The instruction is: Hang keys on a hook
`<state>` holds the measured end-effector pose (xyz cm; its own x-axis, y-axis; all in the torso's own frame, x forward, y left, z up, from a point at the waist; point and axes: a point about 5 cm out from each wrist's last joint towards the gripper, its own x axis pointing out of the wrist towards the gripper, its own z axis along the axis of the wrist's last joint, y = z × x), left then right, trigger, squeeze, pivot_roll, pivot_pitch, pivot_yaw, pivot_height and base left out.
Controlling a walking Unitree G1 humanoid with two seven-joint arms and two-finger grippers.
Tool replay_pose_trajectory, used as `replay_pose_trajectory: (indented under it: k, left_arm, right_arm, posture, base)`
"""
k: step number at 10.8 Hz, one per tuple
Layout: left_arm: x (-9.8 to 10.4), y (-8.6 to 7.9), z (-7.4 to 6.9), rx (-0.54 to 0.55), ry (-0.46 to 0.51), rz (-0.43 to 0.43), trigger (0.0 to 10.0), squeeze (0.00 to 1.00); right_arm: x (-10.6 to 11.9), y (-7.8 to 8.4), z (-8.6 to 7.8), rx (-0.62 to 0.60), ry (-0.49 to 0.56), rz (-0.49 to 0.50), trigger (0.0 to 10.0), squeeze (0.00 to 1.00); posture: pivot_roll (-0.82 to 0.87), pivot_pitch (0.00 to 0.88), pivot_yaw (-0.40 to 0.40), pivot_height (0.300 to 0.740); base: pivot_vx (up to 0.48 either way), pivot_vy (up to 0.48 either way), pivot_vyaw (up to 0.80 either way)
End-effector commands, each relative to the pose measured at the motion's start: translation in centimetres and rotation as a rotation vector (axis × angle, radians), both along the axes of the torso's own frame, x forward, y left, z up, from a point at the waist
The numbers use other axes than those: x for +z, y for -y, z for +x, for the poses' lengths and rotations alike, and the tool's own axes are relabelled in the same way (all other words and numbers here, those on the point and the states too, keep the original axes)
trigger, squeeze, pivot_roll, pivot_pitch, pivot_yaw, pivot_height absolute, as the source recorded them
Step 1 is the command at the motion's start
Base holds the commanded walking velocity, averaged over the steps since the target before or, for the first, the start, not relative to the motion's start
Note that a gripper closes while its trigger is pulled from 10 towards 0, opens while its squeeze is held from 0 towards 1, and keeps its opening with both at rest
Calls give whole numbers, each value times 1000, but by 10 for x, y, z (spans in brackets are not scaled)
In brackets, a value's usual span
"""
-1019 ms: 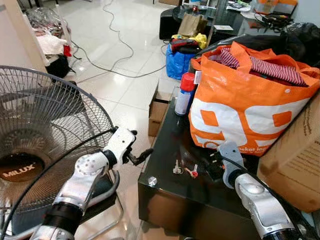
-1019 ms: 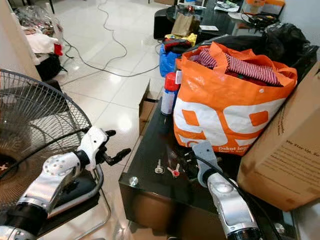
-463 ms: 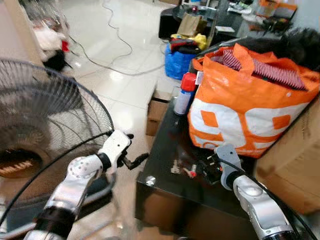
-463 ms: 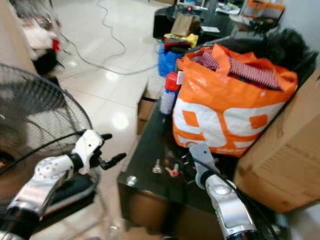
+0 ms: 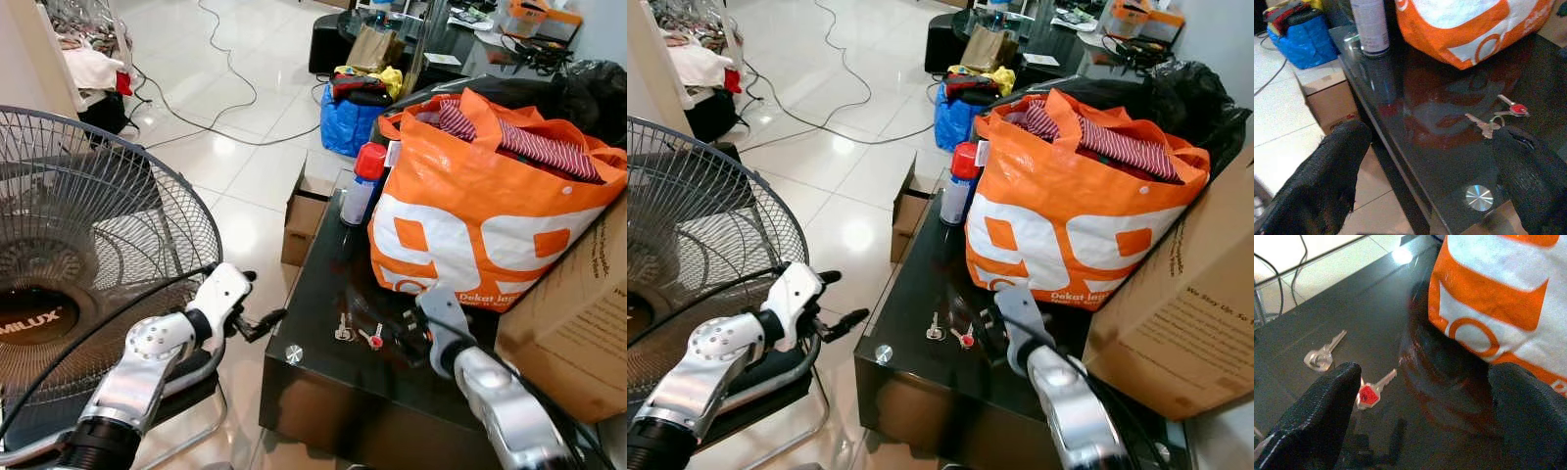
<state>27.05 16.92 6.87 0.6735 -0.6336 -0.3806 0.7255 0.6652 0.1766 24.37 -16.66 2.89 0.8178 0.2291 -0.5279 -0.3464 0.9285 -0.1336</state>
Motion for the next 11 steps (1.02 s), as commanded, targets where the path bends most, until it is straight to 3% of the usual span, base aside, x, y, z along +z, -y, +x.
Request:
replay_pose_trajectory:
  k: [1,4,8,11]
  left_arm:
    - [3,7,-1,-27,6,-22,10000,0]
    - [-2,10,-9,-22,-11,-30,10000,0]
    - [-5,6,-17,-17,-30,-18,10000,0]
    - [-10,20,-17,25,1,-54,10000,0]
  right_arm:
    - [4,4,-2,-14,16,-8,10000,0]
    - [2,9,-9,-3,-1,-23,10000,0]
    - [2,2,-12,7,-10,-15,10000,0]
    - [10,25,-12,-61,16,-52,10000,0]
  posture:
    - [-35,0,-99,740]
    - [-38,0,-114,740]
    - [-39,0,-127,740]
    - [-99,0,-105,740]
  base:
    - [0,0,0]
    - [0,0,0]
    - [0,0,0]
    - [0,0,0]
